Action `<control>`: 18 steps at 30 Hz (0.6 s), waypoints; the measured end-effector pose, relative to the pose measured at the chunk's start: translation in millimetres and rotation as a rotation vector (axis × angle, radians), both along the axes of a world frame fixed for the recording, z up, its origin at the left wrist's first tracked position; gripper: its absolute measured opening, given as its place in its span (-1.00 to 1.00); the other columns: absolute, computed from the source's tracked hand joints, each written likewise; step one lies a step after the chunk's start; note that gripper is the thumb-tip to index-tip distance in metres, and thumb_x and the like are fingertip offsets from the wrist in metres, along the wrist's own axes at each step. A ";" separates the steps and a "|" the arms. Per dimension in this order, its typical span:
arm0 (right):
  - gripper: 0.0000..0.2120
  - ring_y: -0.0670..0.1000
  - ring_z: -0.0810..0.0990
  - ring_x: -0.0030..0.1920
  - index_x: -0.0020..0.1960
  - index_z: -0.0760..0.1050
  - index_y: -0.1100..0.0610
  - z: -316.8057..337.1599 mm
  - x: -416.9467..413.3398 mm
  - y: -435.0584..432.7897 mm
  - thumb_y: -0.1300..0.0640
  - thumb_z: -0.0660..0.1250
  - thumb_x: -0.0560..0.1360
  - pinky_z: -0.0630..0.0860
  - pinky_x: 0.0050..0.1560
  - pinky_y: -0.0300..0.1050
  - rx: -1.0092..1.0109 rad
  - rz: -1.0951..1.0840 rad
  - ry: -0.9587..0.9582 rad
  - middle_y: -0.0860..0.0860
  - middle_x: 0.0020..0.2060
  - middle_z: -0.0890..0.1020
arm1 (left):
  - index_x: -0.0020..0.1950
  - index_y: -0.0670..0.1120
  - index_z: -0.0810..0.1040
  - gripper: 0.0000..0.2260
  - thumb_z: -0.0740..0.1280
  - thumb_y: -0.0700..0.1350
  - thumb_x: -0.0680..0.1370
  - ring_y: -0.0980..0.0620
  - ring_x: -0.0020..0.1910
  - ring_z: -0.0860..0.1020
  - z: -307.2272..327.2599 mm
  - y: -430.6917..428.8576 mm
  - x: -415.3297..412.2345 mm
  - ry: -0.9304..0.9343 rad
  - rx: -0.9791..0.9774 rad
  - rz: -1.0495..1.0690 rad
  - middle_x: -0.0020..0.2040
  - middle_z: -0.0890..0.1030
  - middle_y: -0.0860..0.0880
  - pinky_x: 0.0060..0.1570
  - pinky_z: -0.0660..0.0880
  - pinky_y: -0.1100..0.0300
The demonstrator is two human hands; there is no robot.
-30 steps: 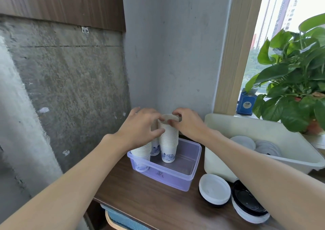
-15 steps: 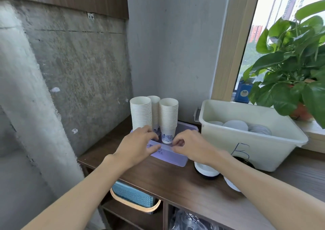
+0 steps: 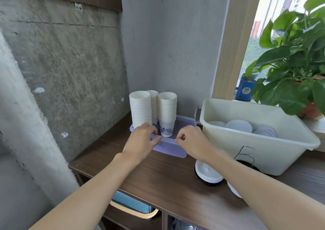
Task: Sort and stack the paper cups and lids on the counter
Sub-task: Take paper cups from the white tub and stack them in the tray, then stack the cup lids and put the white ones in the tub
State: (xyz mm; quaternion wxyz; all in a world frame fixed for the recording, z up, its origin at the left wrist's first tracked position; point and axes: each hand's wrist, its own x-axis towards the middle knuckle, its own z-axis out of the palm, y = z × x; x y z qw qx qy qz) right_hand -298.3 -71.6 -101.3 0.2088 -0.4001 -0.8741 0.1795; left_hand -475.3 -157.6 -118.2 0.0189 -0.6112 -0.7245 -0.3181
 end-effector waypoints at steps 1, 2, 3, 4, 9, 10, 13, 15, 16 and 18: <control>-0.81 0.07 0.59 -0.36 -0.33 0.55 0.16 -0.4 -2.1 2.2 0.20 0.28 0.45 0.52 -0.34 -0.03 0.002 -0.009 0.002 0.04 -0.42 0.62 | 0.02 -0.18 0.65 -0.82 0.43 -0.06 0.58 -0.08 -0.04 0.55 0.4 4.0 -1.7 0.000 0.002 -0.003 -0.01 0.60 -0.08 -0.05 0.47 0.07; -0.81 0.09 0.59 -0.35 -0.33 0.53 0.17 -0.7 -3.6 3.8 0.21 0.27 0.45 0.53 -0.33 -0.01 0.005 -0.016 0.005 0.05 -0.42 0.62 | 0.02 -0.18 0.65 -0.82 0.43 -0.06 0.58 -0.08 -0.03 0.55 1.0 7.4 -3.0 0.002 0.000 -0.005 0.00 0.60 -0.08 -0.06 0.46 0.07; -0.82 0.10 0.59 -0.34 -0.31 0.52 0.17 -0.9 -4.3 4.9 0.21 0.27 0.46 0.54 -0.31 0.01 0.009 -0.017 0.007 0.05 -0.41 0.62 | 0.03 -0.18 0.65 -0.82 0.43 -0.06 0.58 -0.07 -0.03 0.55 1.4 10.0 -3.8 0.006 -0.002 -0.004 0.01 0.60 -0.08 -0.06 0.46 0.08; -0.83 0.09 0.60 -0.31 -0.28 0.53 0.17 -1.0 -4.1 5.1 0.21 0.27 0.47 0.56 -0.27 0.02 0.013 -0.011 0.008 0.05 -0.38 0.63 | 0.03 -0.18 0.65 -0.82 0.42 -0.06 0.58 -0.06 -0.04 0.55 1.5 11.7 -4.0 0.009 -0.003 0.000 0.02 0.59 -0.07 -0.07 0.47 0.07; -0.87 -0.01 0.50 -0.06 0.03 0.57 0.13 -1.4 13.6 -2.9 0.16 0.34 0.49 0.43 -0.02 -0.13 0.102 0.057 0.108 -0.01 -0.04 0.57 | 0.06 -0.08 0.64 -0.84 0.43 -0.02 0.56 0.07 -0.11 0.44 -6.5 4.8 9.6 0.012 0.074 0.004 0.07 0.52 0.04 -0.14 0.54 0.02; -0.85 -0.03 0.49 -0.05 0.05 0.57 0.13 -0.4 19.9 -6.2 0.17 0.35 0.49 0.42 0.00 -0.15 0.110 0.077 0.138 -0.02 -0.02 0.56 | 0.07 -0.07 0.64 -0.84 0.43 -0.02 0.56 0.09 -0.11 0.44 -8.9 1.6 16.2 -0.003 0.091 -0.020 0.05 0.53 0.05 -0.14 0.54 0.03; -0.87 -0.08 0.44 -0.15 0.03 0.58 0.15 4.1 42.4 -20.1 0.22 0.34 0.49 0.42 -0.06 -0.18 0.117 0.111 0.184 -0.06 -0.09 0.53 | 0.10 -0.07 0.62 -0.82 0.45 -0.04 0.55 0.07 -0.06 0.52 -18.4 -7.6 42.0 -0.071 0.061 -0.176 0.01 0.54 0.07 -0.03 0.55 -0.02; -0.92 -0.06 0.46 -0.19 -0.04 0.59 0.16 6.4 60.3 -29.0 0.24 0.34 0.48 0.47 -0.09 -0.09 0.097 0.101 0.175 -0.04 -0.16 0.55 | 0.17 -0.05 0.59 -0.72 0.48 0.02 0.53 0.09 0.04 0.54 -24.6 -12.6 61.2 -0.112 -0.018 -0.295 0.07 0.53 0.10 0.10 0.53 0.01; -0.93 -0.03 0.50 -0.17 -0.07 0.58 0.16 6.9 70.9 -33.3 0.24 0.33 0.48 0.49 -0.08 -0.04 0.080 0.082 0.163 -0.02 -0.17 0.57 | 0.22 -0.02 0.57 -0.65 0.49 0.08 0.51 0.11 0.11 0.53 -27.2 -14.2 71.0 -0.122 -0.062 -0.337 0.12 0.52 0.11 0.16 0.51 0.04; -0.93 -0.01 0.54 -0.11 -0.11 0.58 0.14 4.9 96.5 -40.1 0.23 0.33 0.48 0.49 -0.02 0.00 0.058 0.027 0.157 -0.02 -0.16 0.60 | 0.31 0.03 0.51 -0.52 0.51 0.16 0.46 0.13 0.25 0.49 -32.0 -14.9 90.0 -0.137 -0.134 -0.382 0.22 0.51 0.10 0.27 0.44 0.13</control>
